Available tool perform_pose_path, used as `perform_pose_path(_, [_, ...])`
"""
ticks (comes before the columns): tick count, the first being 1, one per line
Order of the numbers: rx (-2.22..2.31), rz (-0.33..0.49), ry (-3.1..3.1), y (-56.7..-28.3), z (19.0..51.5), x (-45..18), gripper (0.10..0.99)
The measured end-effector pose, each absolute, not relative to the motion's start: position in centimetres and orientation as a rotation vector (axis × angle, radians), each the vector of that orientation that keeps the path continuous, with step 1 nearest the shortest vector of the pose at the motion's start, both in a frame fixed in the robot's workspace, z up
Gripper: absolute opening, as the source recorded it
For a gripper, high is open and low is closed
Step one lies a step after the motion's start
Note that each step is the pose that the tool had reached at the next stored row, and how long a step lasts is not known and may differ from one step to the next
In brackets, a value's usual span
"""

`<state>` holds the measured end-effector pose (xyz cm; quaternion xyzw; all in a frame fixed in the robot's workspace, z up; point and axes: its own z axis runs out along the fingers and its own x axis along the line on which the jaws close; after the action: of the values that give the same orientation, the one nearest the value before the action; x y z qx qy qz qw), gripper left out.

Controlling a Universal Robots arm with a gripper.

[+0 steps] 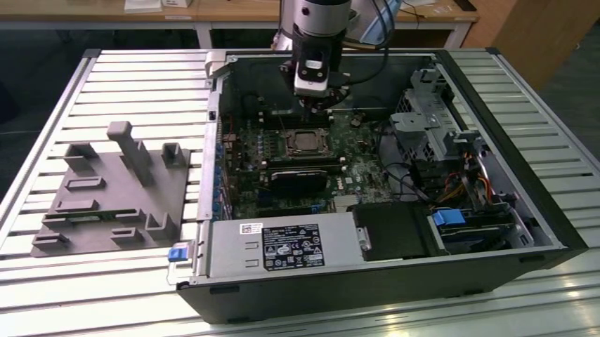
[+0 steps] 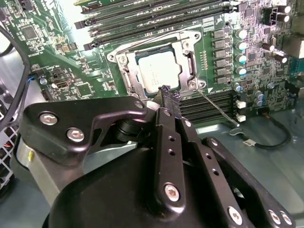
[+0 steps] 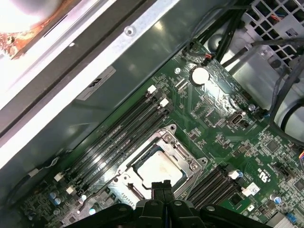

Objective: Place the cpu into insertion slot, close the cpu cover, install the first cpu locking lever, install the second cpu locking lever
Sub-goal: 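Install the first cpu locking lever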

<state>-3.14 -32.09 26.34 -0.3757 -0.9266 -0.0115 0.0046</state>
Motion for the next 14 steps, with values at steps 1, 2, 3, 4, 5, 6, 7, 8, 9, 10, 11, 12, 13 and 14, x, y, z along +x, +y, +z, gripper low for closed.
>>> perform_pose_path(1, [-1.169,-0.036,-2.906,-32.09,26.34,-3.14,0.106])
perform_pose_path(2, [-1.16,-0.036,-2.909,-32.09,26.34,-3.14,0.106])
perform_pose_path(3, [-1.152,-0.036,-2.913,-32.1,26.33,-3.14,0.106])
perform_pose_path(4, [-1.143,-0.036,-2.916,-32.1,26.34,-3.14,0.106])
perform_pose_path(5, [-1.135,-0.036,-2.919,-32.1,26.34,-3.14,0.106])
perform_pose_path(6, [-1.126,-0.036,-2.922,-32.1,26.34,-3.14,0.106])
perform_pose_path(7, [-1.118,-0.036,-2.925,-32.1,26.34,-3.14,0.106])
perform_pose_path(8, [-1.11,-0.036,-2.929,-32.1,26.34,-3.14,0.106])
perform_pose_path(9, [-1.101,-0.036,-2.932,-32.1,26.34,-3.14,0.106])
perform_pose_path(10, [-1.093,-0.036,-2.935,-32.11,26.34,-3.14,0.106])
perform_pose_path(11, [-1.084,-0.035,-2.938,-32.11,26.34,-3.14,0.106])
perform_pose_path(12, [-1.076,-0.035,-2.941,-32.11,26.34,-3.14,0.106])
perform_pose_path(13, [-1.067,-0.035,-2.944,-32.11,26.34,-3.14,0.106])
perform_pose_path(14, [-1.059,-0.035,-2.947,-32.12,26.34,-3.14,0.106])
